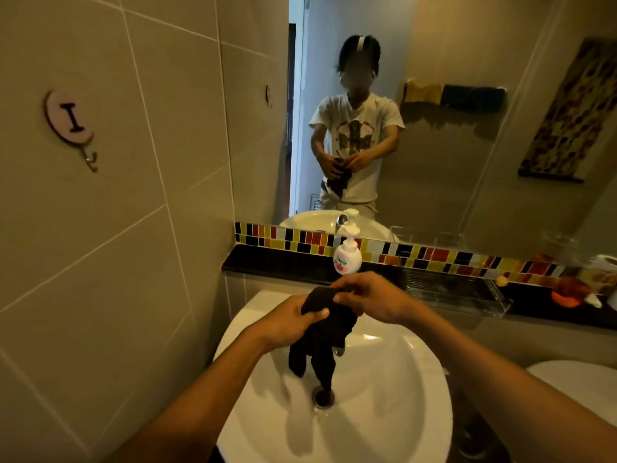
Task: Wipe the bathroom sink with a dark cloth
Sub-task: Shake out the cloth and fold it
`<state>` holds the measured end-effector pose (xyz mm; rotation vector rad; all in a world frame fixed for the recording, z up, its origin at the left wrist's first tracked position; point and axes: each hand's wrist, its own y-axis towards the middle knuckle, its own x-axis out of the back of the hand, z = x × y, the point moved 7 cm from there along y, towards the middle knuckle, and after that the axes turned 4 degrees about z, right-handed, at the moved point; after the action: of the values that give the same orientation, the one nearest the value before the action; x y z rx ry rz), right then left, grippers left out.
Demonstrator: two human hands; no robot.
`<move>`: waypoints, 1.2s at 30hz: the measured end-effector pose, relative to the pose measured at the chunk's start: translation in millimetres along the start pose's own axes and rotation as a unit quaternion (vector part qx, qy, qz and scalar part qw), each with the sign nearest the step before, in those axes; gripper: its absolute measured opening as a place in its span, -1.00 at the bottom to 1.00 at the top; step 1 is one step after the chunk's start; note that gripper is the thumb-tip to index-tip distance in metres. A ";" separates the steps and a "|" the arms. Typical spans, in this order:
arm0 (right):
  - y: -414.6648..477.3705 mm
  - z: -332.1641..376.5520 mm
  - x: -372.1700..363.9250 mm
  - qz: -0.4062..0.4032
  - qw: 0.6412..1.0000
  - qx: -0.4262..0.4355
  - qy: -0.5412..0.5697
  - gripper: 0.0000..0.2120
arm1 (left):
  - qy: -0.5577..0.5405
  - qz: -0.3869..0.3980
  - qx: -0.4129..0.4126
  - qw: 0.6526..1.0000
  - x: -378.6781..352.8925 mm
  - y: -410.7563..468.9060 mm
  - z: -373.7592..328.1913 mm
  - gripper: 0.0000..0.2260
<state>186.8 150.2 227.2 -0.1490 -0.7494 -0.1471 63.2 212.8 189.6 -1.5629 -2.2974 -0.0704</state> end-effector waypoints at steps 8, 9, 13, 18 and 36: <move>0.6 34.8 36.8 0.046 0.965 0.004 -0.259 -0.77 | 0.166 0.013 0.000 0.986 37.5 1.0 -30.1 -0.87; 2.0 37.3 38.8 0.049 0.955 0.002 -0.292 -0.76 | 0.189 0.005 -0.003 0.982 42.4 2.6 -34.9 -0.87; 7.7 44.3 47.4 0.002 0.922 0.000 -0.388 -0.79 | 0.263 -0.016 -0.011 0.965 56.7 6.0 -52.8 -0.84; 5.8 36.1 64.7 -0.016 0.925 0.004 -0.378 -0.92 | 0.337 -0.046 -0.048 0.939 79.7 -0.7 -69.5 -0.86; -24.8 6.2 100.5 0.038 0.994 -0.101 0.030 -0.81 | 0.266 -0.093 -0.012 0.959 133.3 -11.9 -69.2 -0.88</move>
<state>250.7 119.1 302.7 -0.3631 -0.6676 -0.1533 27.6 310.3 298.8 -1.1500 -2.0002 -0.5043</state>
